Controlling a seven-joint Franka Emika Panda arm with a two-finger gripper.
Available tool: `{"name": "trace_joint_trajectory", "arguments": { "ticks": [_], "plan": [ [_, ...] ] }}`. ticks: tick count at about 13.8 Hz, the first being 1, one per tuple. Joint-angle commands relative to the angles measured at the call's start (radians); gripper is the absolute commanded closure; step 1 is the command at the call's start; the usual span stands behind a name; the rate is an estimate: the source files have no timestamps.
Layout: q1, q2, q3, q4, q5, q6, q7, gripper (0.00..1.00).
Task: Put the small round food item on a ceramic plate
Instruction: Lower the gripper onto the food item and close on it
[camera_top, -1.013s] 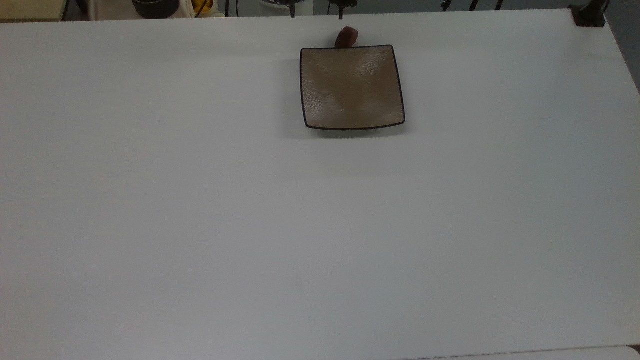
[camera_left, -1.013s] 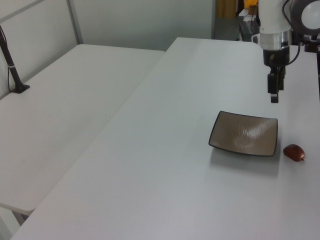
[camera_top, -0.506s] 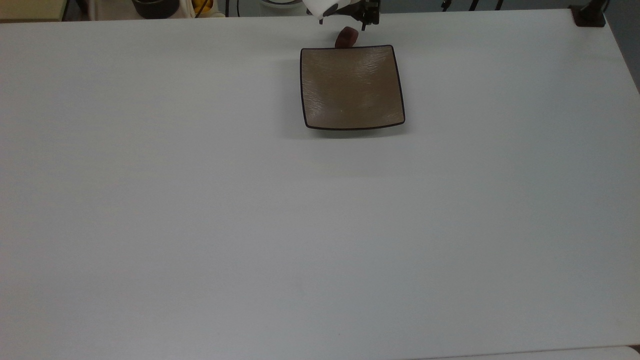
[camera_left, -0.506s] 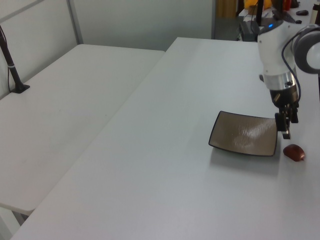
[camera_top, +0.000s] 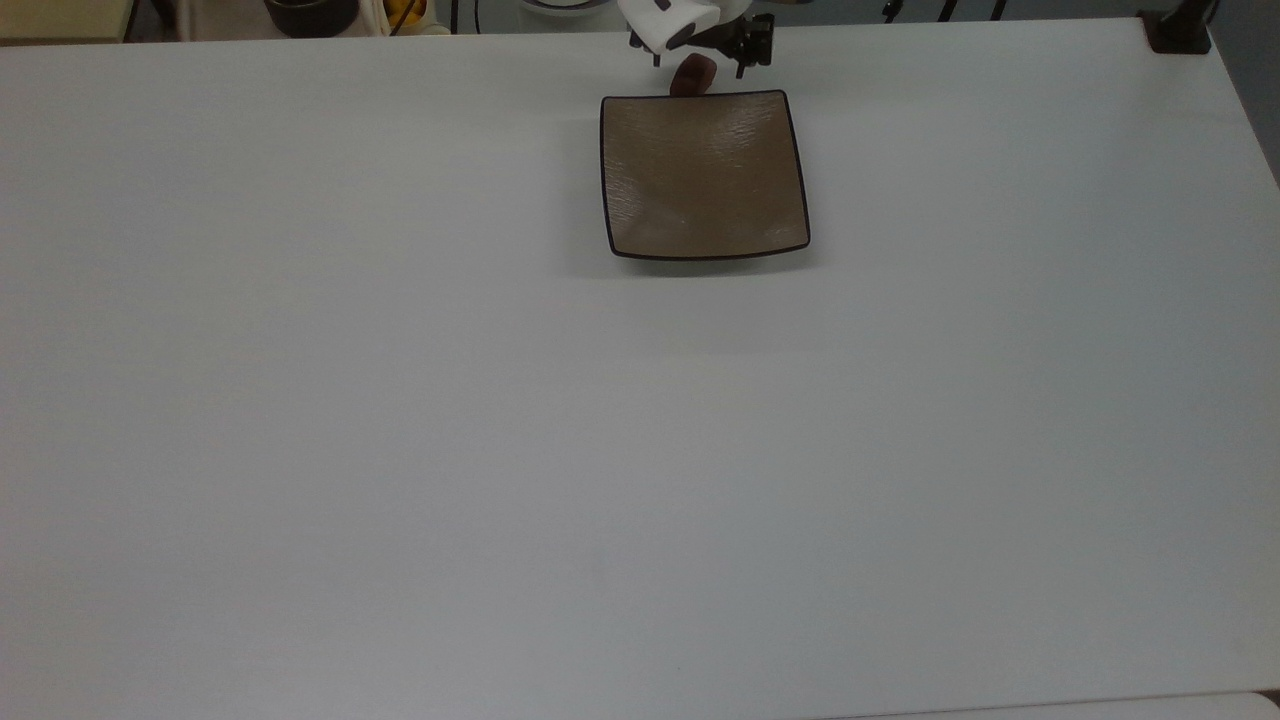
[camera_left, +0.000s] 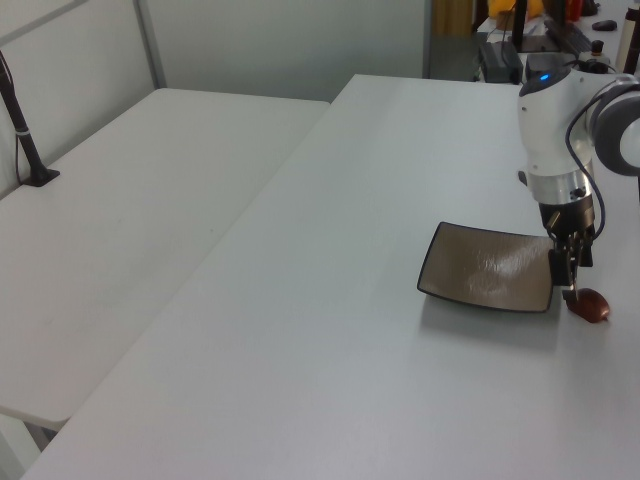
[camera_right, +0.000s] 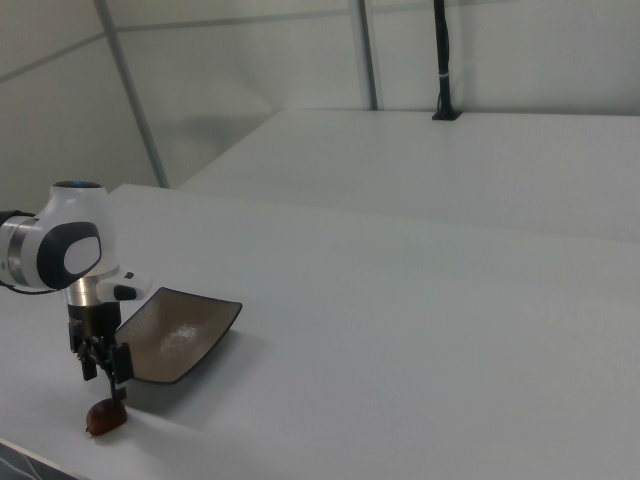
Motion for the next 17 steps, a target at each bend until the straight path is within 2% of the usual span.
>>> {"name": "trace_joint_trajectory", "arguments": {
  "ticks": [1, 9, 10, 11, 12, 13, 17],
  "plan": [
    [0.05, 0.011, -0.003, -0.044, 0.014, 0.098, 0.089, 0.0],
    [0.054, 0.017, -0.004, -0.098, 0.013, 0.137, 0.089, 0.0],
    [0.053, 0.022, -0.004, -0.106, 0.013, 0.146, 0.088, 0.06],
    [0.05, 0.032, -0.004, -0.106, 0.013, 0.167, 0.089, 0.38],
    [0.044, 0.035, -0.004, -0.106, 0.013, 0.17, 0.089, 0.6],
    [0.043, 0.035, -0.004, -0.106, 0.013, 0.172, 0.088, 0.72],
    [0.046, 0.029, -0.004, -0.106, -0.001, 0.157, 0.068, 0.98]
  ]
}}
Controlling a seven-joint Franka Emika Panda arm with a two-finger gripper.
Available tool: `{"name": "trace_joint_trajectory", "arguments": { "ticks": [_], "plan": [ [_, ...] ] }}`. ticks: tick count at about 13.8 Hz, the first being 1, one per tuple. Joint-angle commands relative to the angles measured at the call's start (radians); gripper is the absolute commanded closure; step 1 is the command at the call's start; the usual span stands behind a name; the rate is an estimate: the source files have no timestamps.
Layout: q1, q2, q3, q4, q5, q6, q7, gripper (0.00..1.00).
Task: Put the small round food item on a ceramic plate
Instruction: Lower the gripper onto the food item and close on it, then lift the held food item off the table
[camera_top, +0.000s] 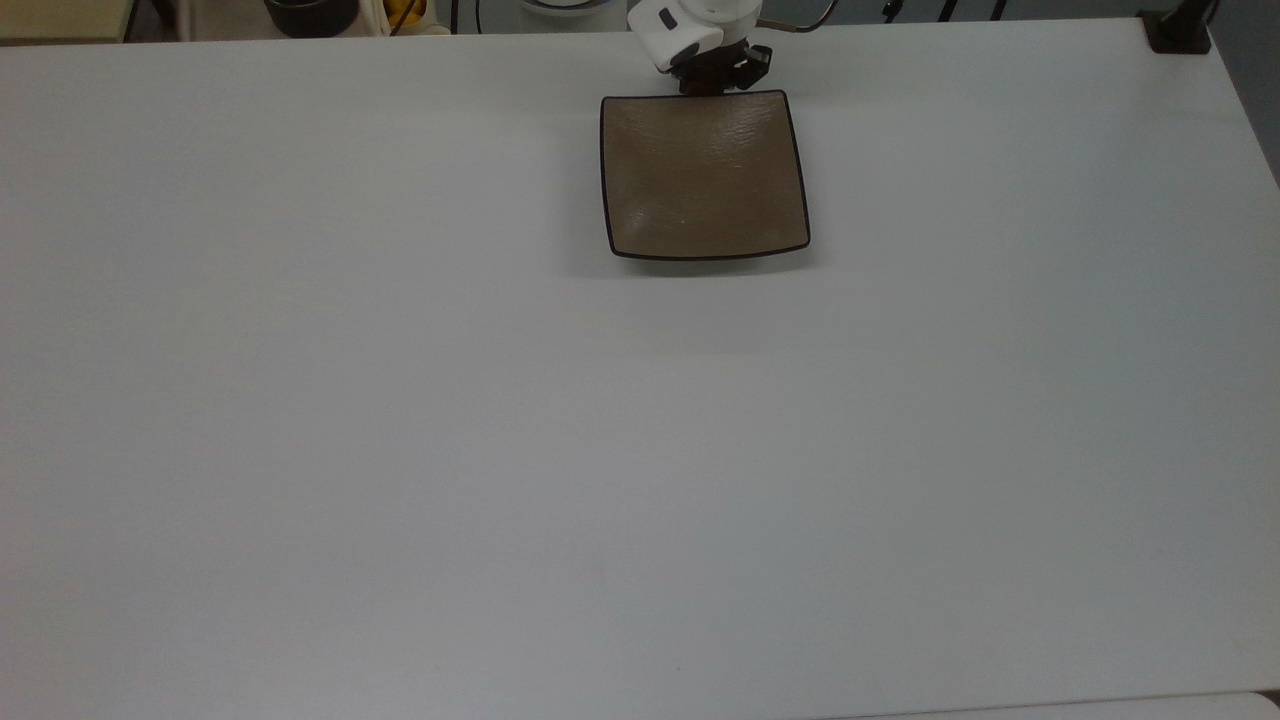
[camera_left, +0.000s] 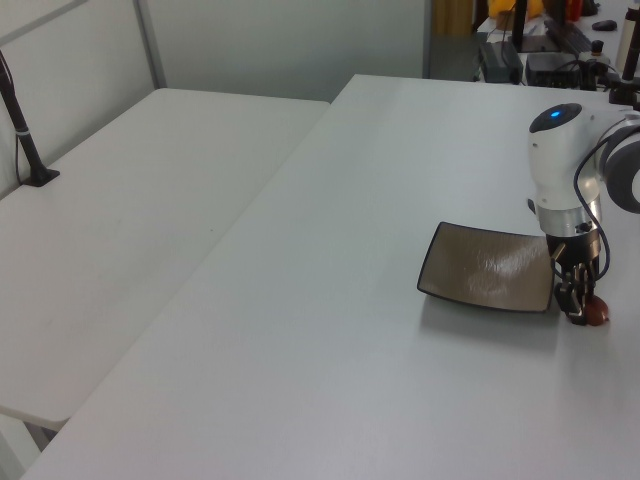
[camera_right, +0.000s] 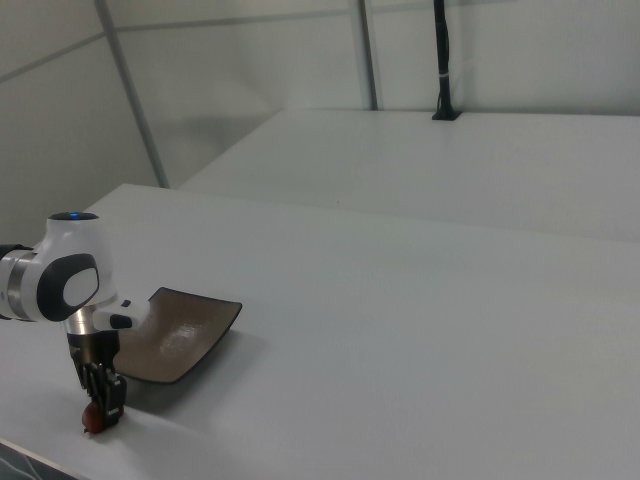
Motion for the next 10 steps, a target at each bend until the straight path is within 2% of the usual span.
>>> {"name": "trace_joint_trajectory", "arguments": {
  "ticks": [1, 5, 7, 10],
  "plan": [
    [0.011, -0.011, -0.003, -0.015, -0.002, 0.009, -0.011, 1.0],
    [0.015, -0.046, -0.003, 0.002, -0.044, -0.067, -0.014, 1.0],
    [0.015, -0.064, -0.003, 0.037, -0.077, -0.211, -0.057, 1.0],
    [0.012, -0.095, -0.003, 0.089, -0.084, -0.357, -0.138, 1.0]
  ]
}}
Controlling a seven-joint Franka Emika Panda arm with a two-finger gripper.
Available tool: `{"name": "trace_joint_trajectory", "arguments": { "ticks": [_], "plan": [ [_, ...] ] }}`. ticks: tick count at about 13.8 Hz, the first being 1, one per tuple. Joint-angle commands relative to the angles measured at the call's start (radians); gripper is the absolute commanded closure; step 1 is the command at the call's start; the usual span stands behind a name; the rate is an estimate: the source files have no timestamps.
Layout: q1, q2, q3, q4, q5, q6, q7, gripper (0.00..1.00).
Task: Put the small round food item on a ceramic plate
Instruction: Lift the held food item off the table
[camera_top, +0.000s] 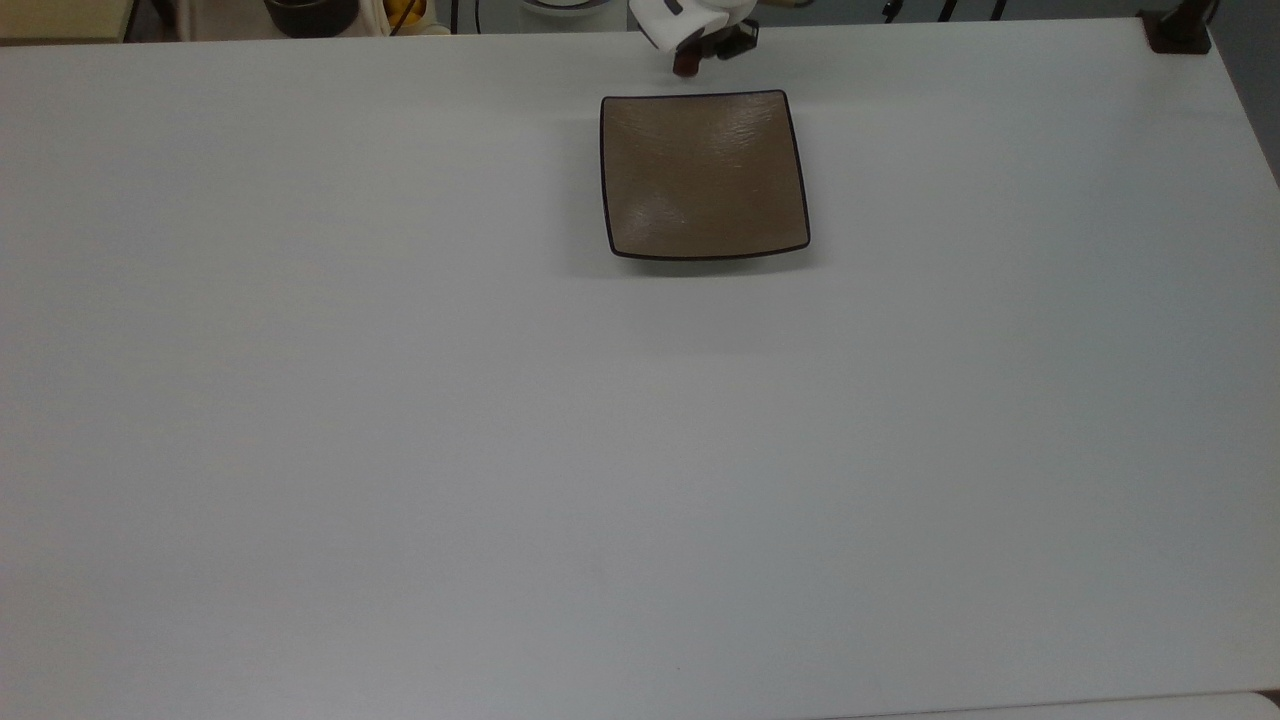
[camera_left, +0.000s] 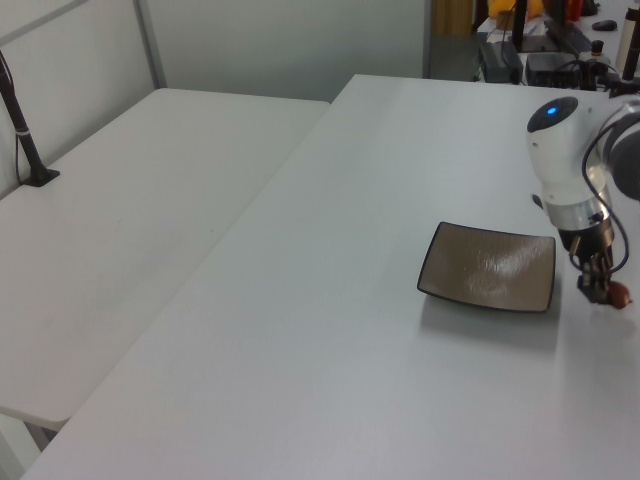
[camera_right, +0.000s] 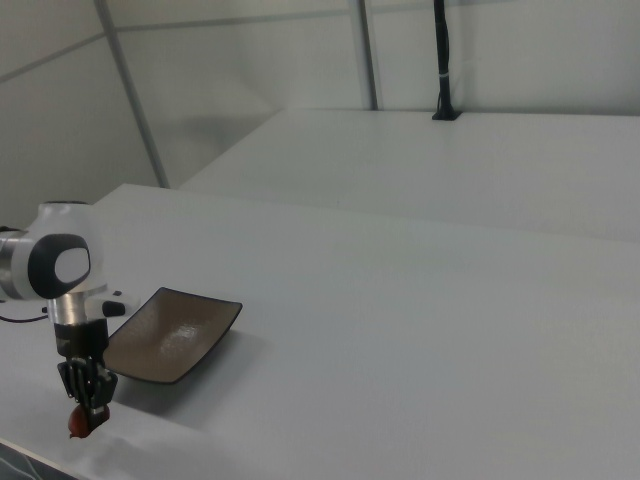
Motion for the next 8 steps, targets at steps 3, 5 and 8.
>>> {"name": "trace_joint_trajectory", "arguments": {
  "ticks": [3, 5, 8],
  "plan": [
    [-0.011, -0.06, -0.024, 0.124, -0.015, -0.15, -0.098, 1.0],
    [-0.037, -0.062, -0.04, 0.161, -0.013, -0.138, -0.098, 1.0],
    [-0.068, -0.049, -0.041, 0.195, -0.001, -0.039, -0.081, 1.0]
  ]
}}
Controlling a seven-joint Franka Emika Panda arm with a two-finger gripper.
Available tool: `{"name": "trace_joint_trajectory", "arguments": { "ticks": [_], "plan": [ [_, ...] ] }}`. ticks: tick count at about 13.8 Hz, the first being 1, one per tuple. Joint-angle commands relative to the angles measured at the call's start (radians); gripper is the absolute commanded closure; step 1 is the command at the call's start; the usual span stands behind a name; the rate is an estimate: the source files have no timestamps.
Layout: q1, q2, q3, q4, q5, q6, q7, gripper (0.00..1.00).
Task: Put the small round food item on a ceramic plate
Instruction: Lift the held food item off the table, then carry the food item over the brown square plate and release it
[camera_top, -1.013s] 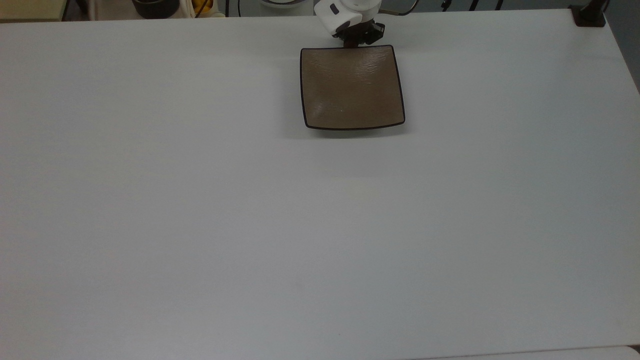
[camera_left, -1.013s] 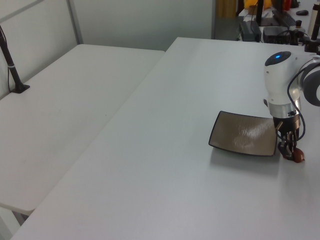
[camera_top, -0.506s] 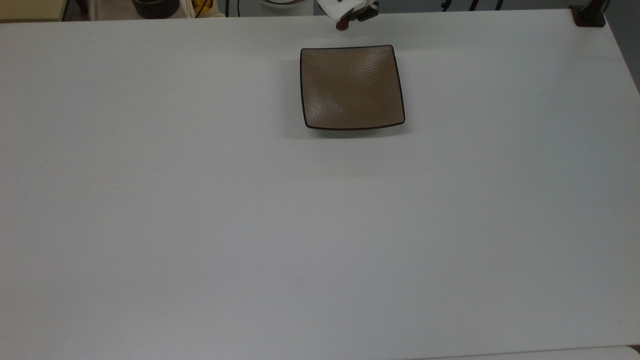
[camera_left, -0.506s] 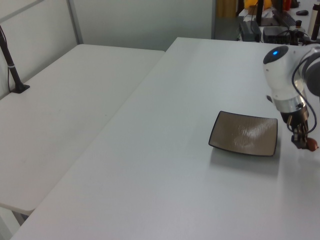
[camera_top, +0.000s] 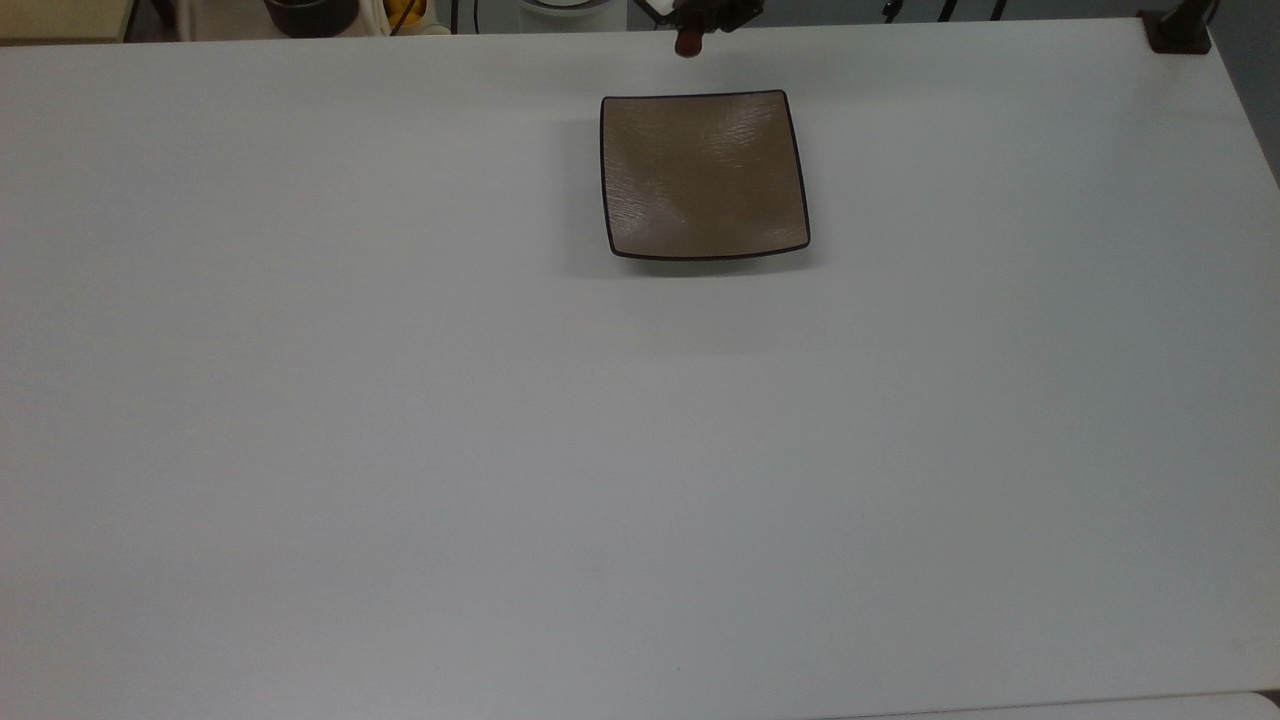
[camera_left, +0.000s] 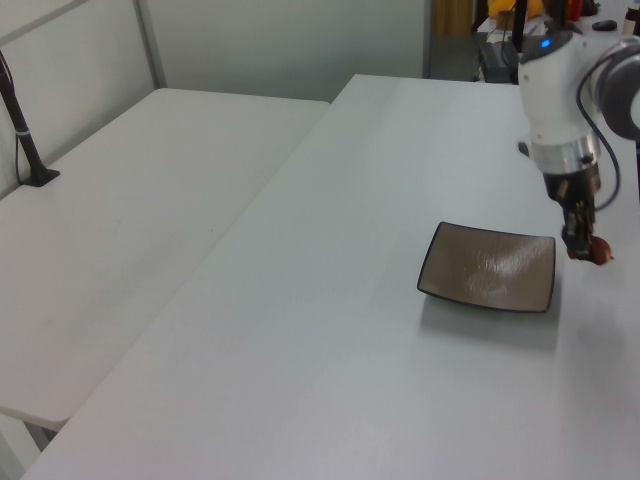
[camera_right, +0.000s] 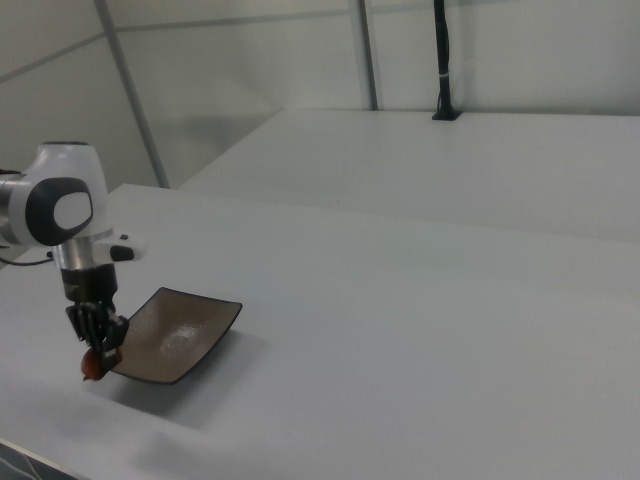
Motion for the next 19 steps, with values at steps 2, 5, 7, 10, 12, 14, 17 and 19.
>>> {"name": "trace_joint_trajectory", "arguments": {
  "ticks": [2, 5, 7, 10, 12, 14, 17, 19],
  "plan": [
    [-0.032, 0.023, -0.007, 0.038, 0.005, 0.153, -0.005, 1.0],
    [-0.033, 0.075, -0.007, 0.04, 0.005, 0.3, 0.041, 0.99],
    [-0.033, 0.112, -0.007, 0.047, 0.005, 0.372, 0.041, 0.92],
    [-0.035, 0.199, -0.007, 0.09, 0.005, 0.449, 0.06, 0.78],
    [-0.037, 0.242, -0.007, 0.133, 0.005, 0.454, 0.09, 0.54],
    [-0.043, 0.242, -0.007, 0.14, 0.004, 0.446, 0.092, 0.06],
    [-0.056, 0.241, -0.007, 0.167, -0.001, 0.437, 0.09, 0.0],
    [-0.063, 0.232, -0.007, 0.21, -0.011, 0.369, 0.075, 0.0]
  ]
}}
